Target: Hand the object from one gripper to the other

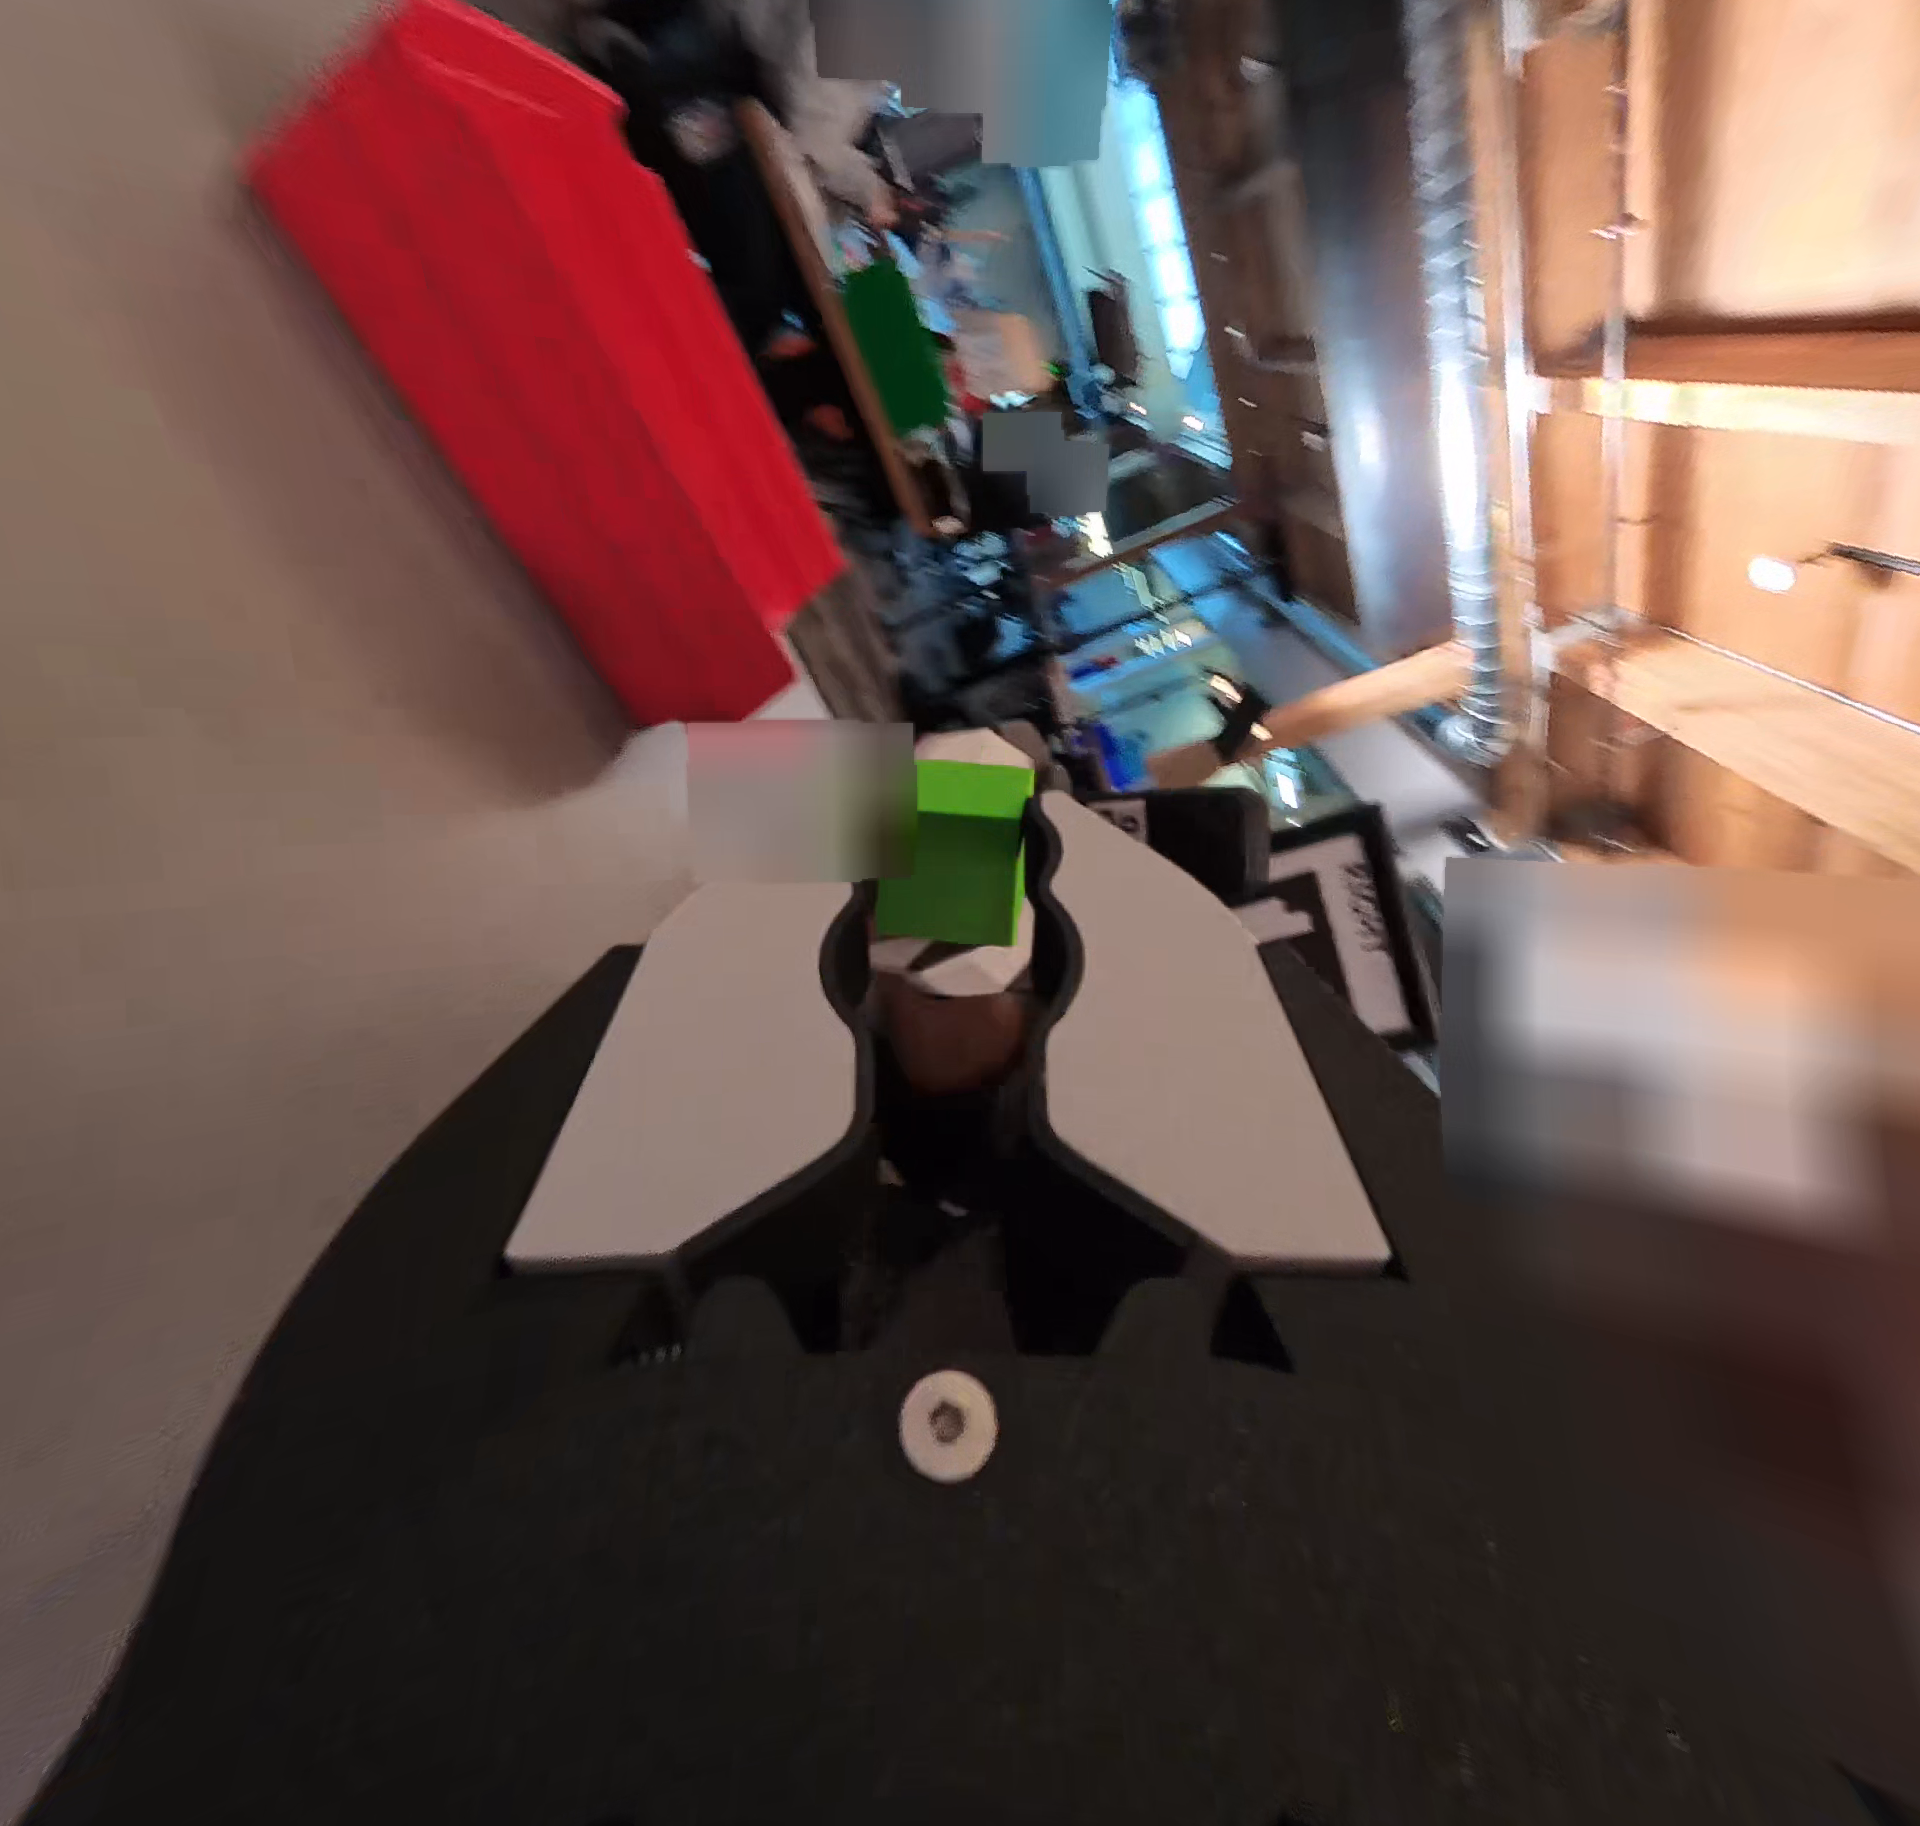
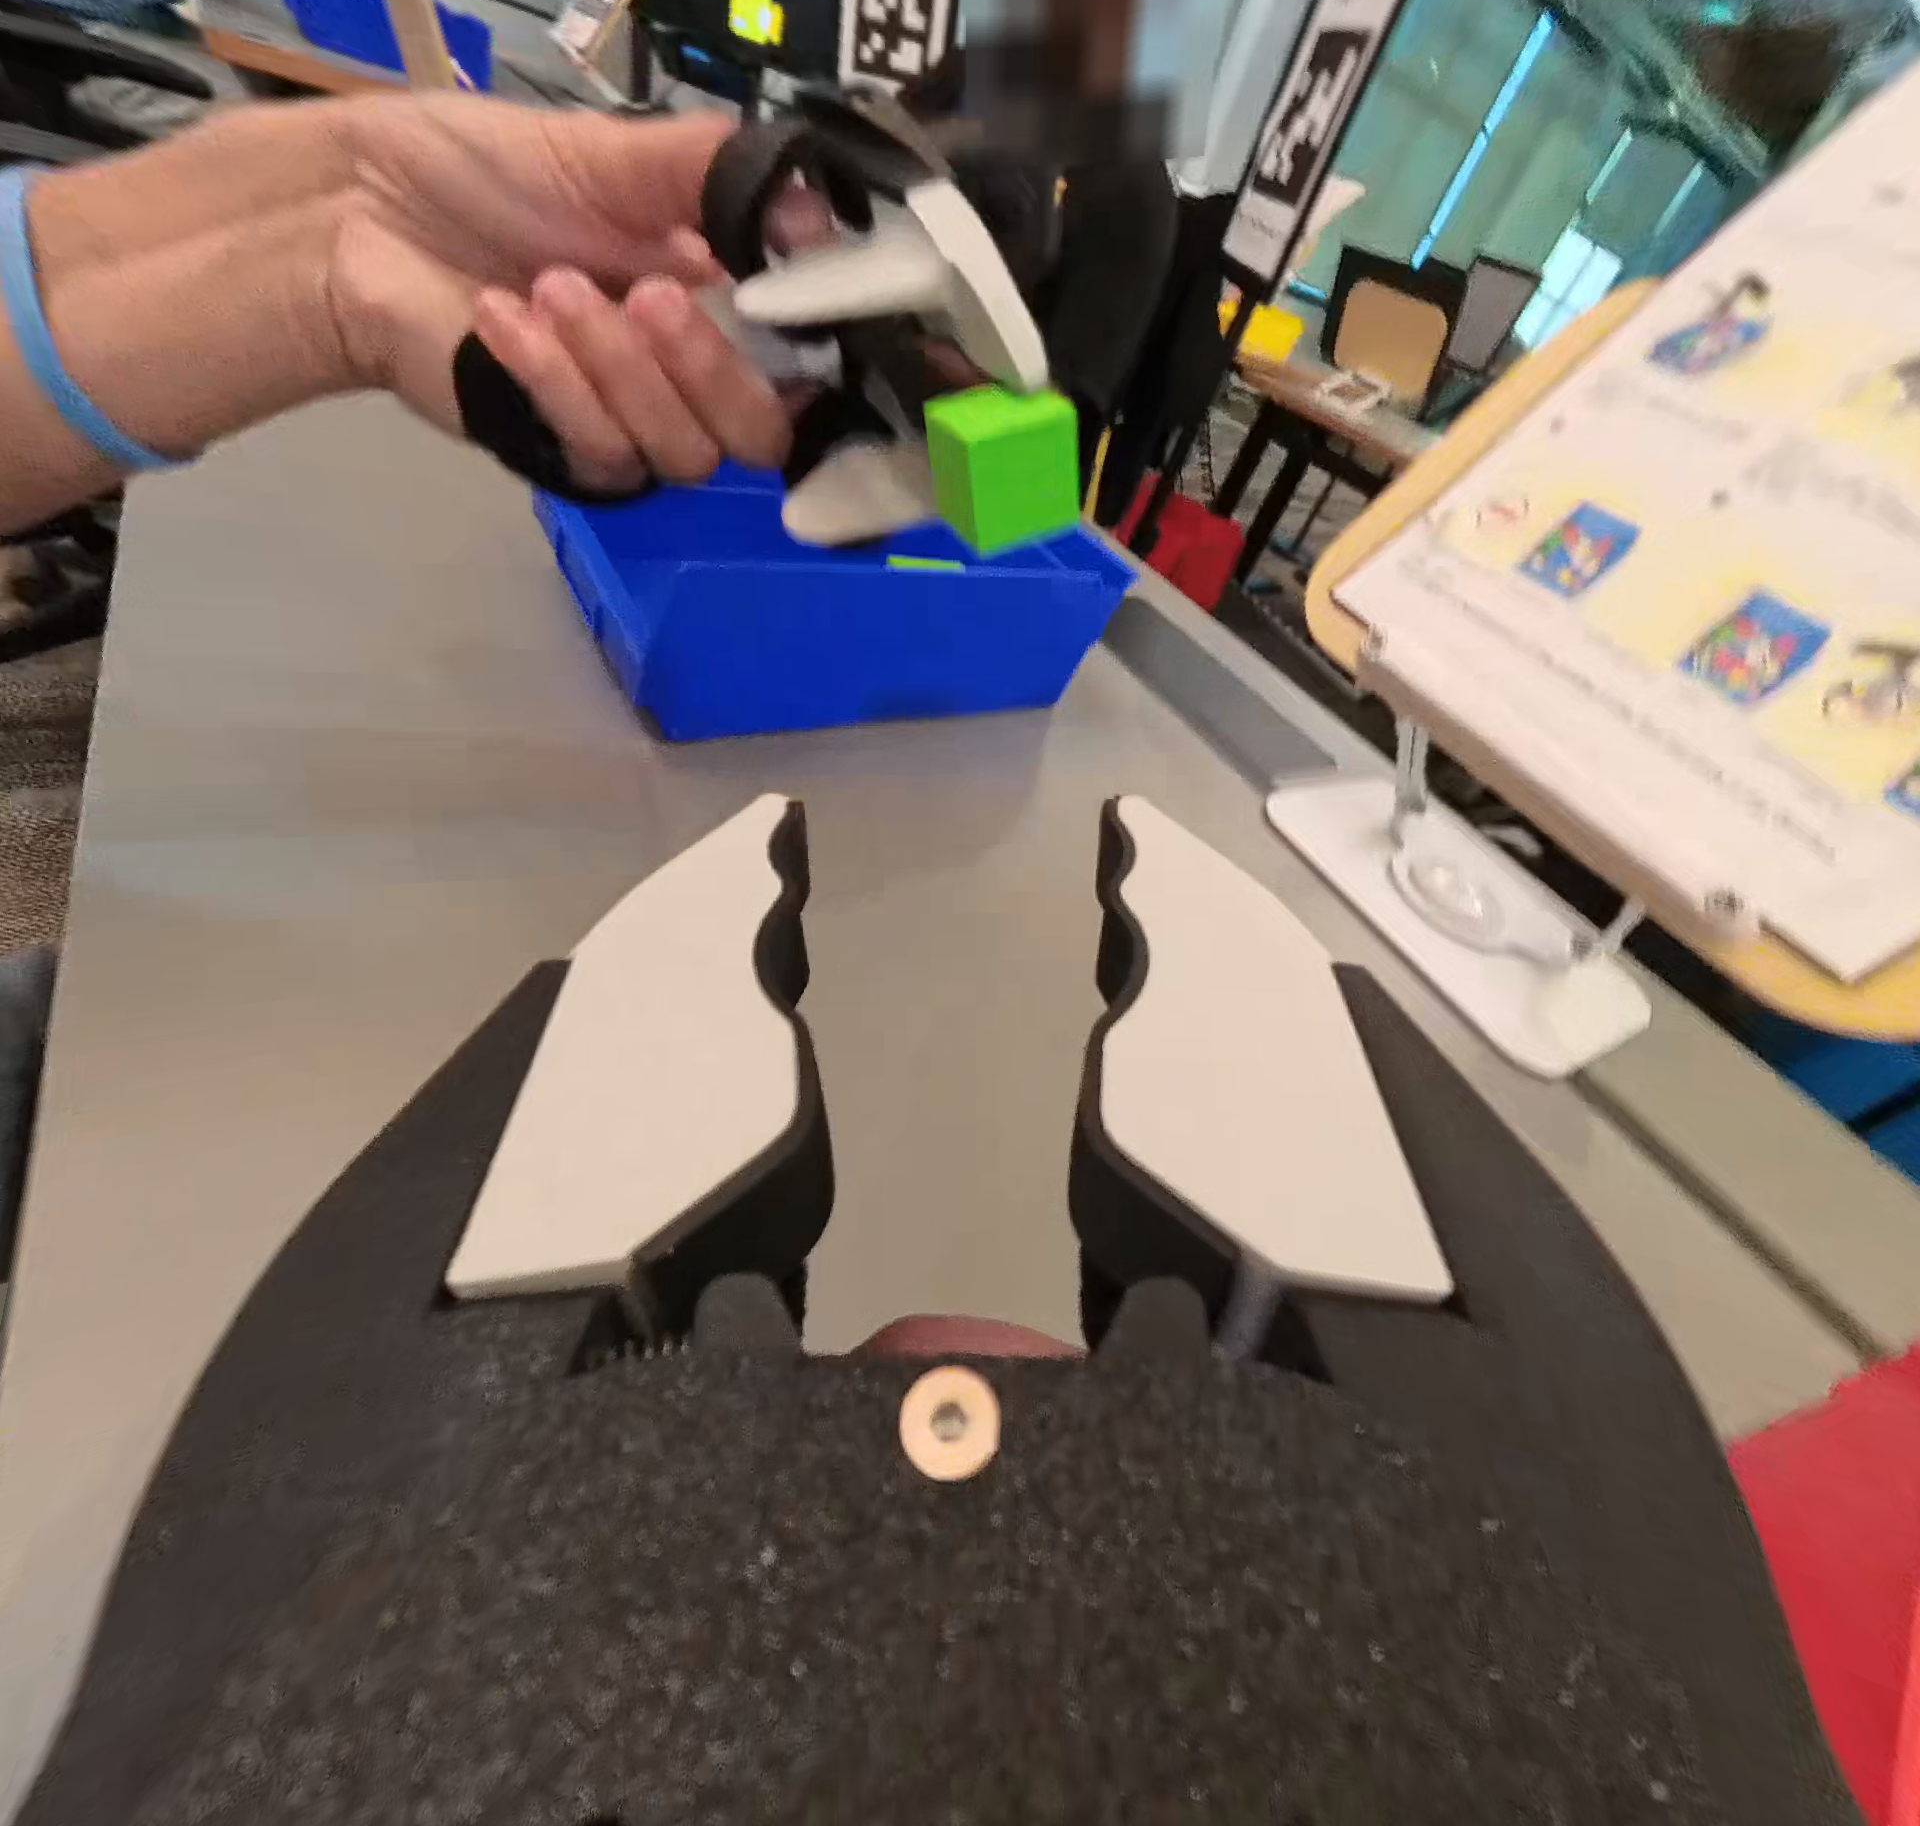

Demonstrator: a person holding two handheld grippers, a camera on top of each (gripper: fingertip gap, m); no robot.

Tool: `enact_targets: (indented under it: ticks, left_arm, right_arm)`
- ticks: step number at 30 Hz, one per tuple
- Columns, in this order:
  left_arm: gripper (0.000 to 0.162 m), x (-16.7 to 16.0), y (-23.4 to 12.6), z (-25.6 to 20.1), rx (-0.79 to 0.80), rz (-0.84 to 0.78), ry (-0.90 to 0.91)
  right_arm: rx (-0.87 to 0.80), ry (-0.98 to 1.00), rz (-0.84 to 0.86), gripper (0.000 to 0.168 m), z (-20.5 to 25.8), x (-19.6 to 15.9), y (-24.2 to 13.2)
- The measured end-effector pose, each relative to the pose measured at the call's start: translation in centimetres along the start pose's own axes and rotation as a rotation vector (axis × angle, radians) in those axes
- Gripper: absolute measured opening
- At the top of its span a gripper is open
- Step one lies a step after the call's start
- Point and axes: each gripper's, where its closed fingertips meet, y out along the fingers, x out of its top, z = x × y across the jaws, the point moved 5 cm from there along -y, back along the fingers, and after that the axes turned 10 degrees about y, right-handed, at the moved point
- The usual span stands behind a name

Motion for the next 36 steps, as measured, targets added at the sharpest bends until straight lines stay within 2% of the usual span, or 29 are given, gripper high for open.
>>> enact_targets:
  ticks: [2, 5, 8, 12, 13, 14, 15, 18, 20, 23, 26, 28, 31, 33, 36]
  left_arm:
    - [0.026, -0.8, 2.3, -1.0, -0.07, 0.043, 0.005]
    - [0.025, -1.8, 4.2, -1.5, -0.076, 0.089, 0.018]
    - [0.026, -2.2, 5.0, -1.8, -0.109, 0.092, 0.002]
    - [0.027, -3.5, 5.1, -1.8, -0.135, 0.113, -0.027]
    - [0.038, -4.1, 4.7, -1.6, -0.116, 0.116, -0.013]
    - [0.054, -5.0, 4.0, -1.4, -0.077, 0.119, 0.014]
    - [0.057, -6.2, 3.2, -1.0, -0.021, 0.123, 0.049]
    - [0.055, -11.0, 0.8, 0.4, 0.17, 0.092, 0.165]
    - [0.052, -14.8, -0.8, 1.3, 0.254, 0.066, 0.208]
    - [0.05, -19.4, -3.2, 2.7, 0.363, 0.0, 0.228]
    - [0.046, -21.7, -5.1, 3.9, 0.491, -0.035, 0.258]
    - [0.046, -21.7, -5.5, 4.0, 0.536, -0.028, 0.282]
    - [0.045, -21.1, -5.3, 3.5, 0.507, -0.036, 0.314]
    - [0.045, -21.3, -4.9, 3.6, 0.505, -0.02, 0.321]
    - [0.045, -21.8, -4.7, 3.9, 0.552, 0.032, 0.351]
  right_arm:
    - [0.011, -0.025, -0.016, 0.051, -0.4, 1.4, 1.6]
    - [0.055, -0.015, -0.06, 0.048, -0.6, 2.9, 2.3]
    - [0.089, -0.021, -0.11, 0.029, -0.4, 3.6, 1.8]
    - [0.114, -0.034, -0.07, 0.028, -0.1, 3.3, 0.9]
    - [0.109, -0.04, -0.066, 0.028, -0.2, 3.4, 0.5]
    - [0.092, -0.054, -0.066, 0.028, -0.7, 3.6, -0.3]
    - [0.052, -0.07, -0.064, 0.028, -1.6, 3.9, -1.3]
    - [-0.151, -0.069, -0.048, 0.028, -7.6, 5.2, -6.1]
    - [-0.277, 0.034, -0.021, 0.028, -12.9, 5.3, -9.9]
    - [-0.374, 0.27, 0.209, 0.028, -18.9, 1.4, -12.8]
    - [-0.393, 0.26, 0.534, 0.029, -22.0, -4.6, -11.8]
    - [-0.322, 0.221, 0.744, 0.029, -23.3, -8.5, -10.0]
    - [-0.147, 0.254, 0.955, 0.029, -23.8, -12.5, -7.3]
    - [-0.093, 0.216, 1.117, 0.029, -24.0, -14.2, -6.6]
    - [-0.052, 0.202, 1.234, 0.029, -24.3, -15.5, -6.0]
